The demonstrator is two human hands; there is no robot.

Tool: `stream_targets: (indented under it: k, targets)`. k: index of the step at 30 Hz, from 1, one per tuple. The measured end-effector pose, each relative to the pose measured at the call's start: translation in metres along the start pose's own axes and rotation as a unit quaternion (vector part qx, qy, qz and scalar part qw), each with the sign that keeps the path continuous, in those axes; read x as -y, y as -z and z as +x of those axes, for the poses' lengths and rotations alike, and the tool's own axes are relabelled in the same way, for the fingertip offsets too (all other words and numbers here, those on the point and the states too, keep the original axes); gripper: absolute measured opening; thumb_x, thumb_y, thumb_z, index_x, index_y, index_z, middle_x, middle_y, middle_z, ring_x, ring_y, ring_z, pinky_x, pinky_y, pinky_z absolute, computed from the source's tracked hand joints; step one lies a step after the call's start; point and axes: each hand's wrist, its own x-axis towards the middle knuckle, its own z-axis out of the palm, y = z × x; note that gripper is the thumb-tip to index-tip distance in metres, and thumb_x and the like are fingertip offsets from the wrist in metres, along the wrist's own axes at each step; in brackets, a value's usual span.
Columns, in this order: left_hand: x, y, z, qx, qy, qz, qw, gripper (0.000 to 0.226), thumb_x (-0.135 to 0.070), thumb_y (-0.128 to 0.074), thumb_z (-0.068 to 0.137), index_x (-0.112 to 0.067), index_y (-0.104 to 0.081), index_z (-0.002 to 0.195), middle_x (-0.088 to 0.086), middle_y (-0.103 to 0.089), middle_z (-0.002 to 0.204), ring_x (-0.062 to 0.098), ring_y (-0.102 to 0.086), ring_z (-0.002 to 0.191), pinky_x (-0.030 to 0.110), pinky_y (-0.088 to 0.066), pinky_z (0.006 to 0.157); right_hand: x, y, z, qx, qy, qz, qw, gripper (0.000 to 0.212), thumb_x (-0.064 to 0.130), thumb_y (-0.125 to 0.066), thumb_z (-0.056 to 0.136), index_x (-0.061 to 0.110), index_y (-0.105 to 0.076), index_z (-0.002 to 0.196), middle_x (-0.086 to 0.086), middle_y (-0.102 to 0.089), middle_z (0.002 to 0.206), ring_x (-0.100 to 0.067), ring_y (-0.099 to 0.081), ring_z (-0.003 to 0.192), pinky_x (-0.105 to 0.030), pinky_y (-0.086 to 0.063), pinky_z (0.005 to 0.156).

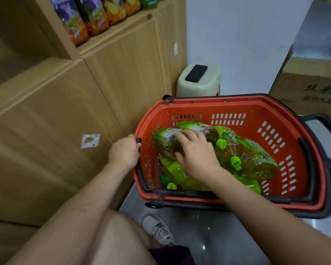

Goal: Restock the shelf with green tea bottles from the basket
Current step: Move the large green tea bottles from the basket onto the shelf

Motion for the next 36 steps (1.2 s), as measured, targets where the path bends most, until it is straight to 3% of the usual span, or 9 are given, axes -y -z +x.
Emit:
stream_targets:
  k: [5, 9, 13, 17, 19, 22, 27, 32, 36]
  targets:
    - [0.021, 0.002, -0.007, 0.019, -0.035, 0.101, 0.994, 0.053, -0.036, -0.059, 0.088, -0.008, -0.044, 0.13, 0.014, -0.055, 0.114, 0.032, -0.056, 0.104, 0.04, -0.049, 0.08, -0.017, -0.018, 0.003, 0.112, -0.076, 0.023, 0.991, 0.058, 0.023, -0.059, 0.089, 0.023, -0.037, 0.143, -0.011, -0.062, 0.125, -0.029, -0.062, 0.107, -0.04, -0.052, 0.089]
    - [0.018, 0.024, -0.002, 0.072, 0.004, 0.157, 0.985, 0.03, -0.018, -0.055, 0.089, -0.007, -0.056, 0.117, 0.015, -0.06, 0.113, 0.033, -0.055, 0.106, 0.039, -0.049, 0.077, -0.016, -0.031, -0.004, 0.168, -0.078, 0.01, 0.983, 0.045, 0.029, -0.061, 0.089, 0.024, -0.052, 0.132, -0.007, -0.064, 0.125, -0.026, -0.059, 0.113, -0.037, -0.049, 0.093]
    - [0.004, 0.048, 0.011, 0.081, 0.002, 0.048, 0.996, 0.034, -0.029, -0.056, 0.088, -0.011, -0.057, 0.118, 0.013, -0.058, 0.123, 0.033, -0.046, 0.119, 0.04, -0.046, 0.091, -0.023, -0.021, -0.004, 0.025, -0.027, 0.043, 0.998, 0.044, 0.027, -0.06, 0.089, 0.023, -0.052, 0.132, -0.003, -0.059, 0.125, -0.022, -0.053, 0.116, -0.035, -0.046, 0.097]
    - [-0.035, 0.049, 0.003, 0.003, -0.193, -0.185, 0.964, 0.062, -0.029, -0.07, 0.079, -0.023, -0.048, 0.137, -0.001, -0.048, 0.142, 0.017, -0.041, 0.131, 0.028, -0.028, 0.109, -0.049, -0.002, 0.018, -0.003, -0.068, 0.008, 0.998, 0.067, 0.037, -0.065, 0.085, 0.026, -0.034, 0.143, -0.008, -0.044, 0.14, -0.028, -0.039, 0.128, -0.041, -0.039, 0.106]
    - [-0.054, 0.039, 0.0, 0.005, -0.26, -0.162, 0.952, 0.065, -0.039, -0.069, 0.08, -0.027, -0.044, 0.139, -0.005, -0.045, 0.143, 0.014, -0.037, 0.133, 0.034, -0.028, 0.113, -0.061, -0.002, 0.026, 0.067, -0.113, 0.015, 0.991, 0.081, 0.043, -0.067, 0.082, 0.028, -0.022, 0.147, -0.009, -0.042, 0.143, -0.03, -0.039, 0.131, -0.045, -0.039, 0.107]
    - [-0.075, 0.015, -0.001, 0.018, -0.316, -0.009, 0.949, 0.071, -0.049, -0.059, 0.086, -0.027, -0.029, 0.146, -0.004, -0.033, 0.151, 0.017, -0.028, 0.139, 0.042, -0.028, 0.114, -0.068, -0.012, 0.03, 0.101, -0.118, 0.013, 0.988, 0.074, 0.042, -0.064, 0.084, 0.025, -0.027, 0.146, -0.008, -0.062, 0.119, -0.026, -0.056, 0.113, -0.038, -0.049, 0.093]
    - [-0.091, -0.012, -0.004, 0.065, -0.305, 0.084, 0.946, 0.087, -0.046, -0.06, 0.086, -0.022, -0.008, 0.151, 0.003, -0.015, 0.158, 0.023, -0.022, 0.143, 0.041, -0.024, 0.114, -0.066, -0.016, 0.028, 0.01, -0.068, 0.001, 0.998, 0.049, 0.04, -0.054, 0.092, 0.017, -0.046, 0.135, -0.006, -0.069, 0.103, -0.023, -0.065, 0.093, -0.032, -0.052, 0.075]
    - [-0.1, -0.01, 0.021, -0.03, -0.244, -0.013, 0.969, 0.091, -0.041, -0.072, 0.078, -0.028, -0.015, 0.148, 0.001, -0.022, 0.153, 0.022, -0.02, 0.141, 0.041, -0.032, 0.11, -0.056, 0.026, 0.058, -0.07, 0.049, -0.016, 0.996, 0.04, 0.049, -0.051, 0.089, 0.019, -0.059, 0.114, -0.005, -0.07, 0.09, -0.026, -0.066, 0.084, -0.033, -0.048, 0.067]
    - [-0.113, -0.007, 0.036, -0.035, -0.239, -0.153, 0.958, 0.091, -0.046, -0.08, 0.063, -0.032, -0.031, 0.138, -0.002, -0.043, 0.137, 0.022, -0.04, 0.128, 0.045, -0.041, 0.102, -0.058, 0.056, 0.061, -0.066, 0.081, -0.003, 0.994, 0.035, 0.046, -0.055, 0.087, 0.018, -0.063, 0.107, -0.002, -0.068, 0.092, -0.021, -0.061, 0.087, -0.032, -0.042, 0.07]
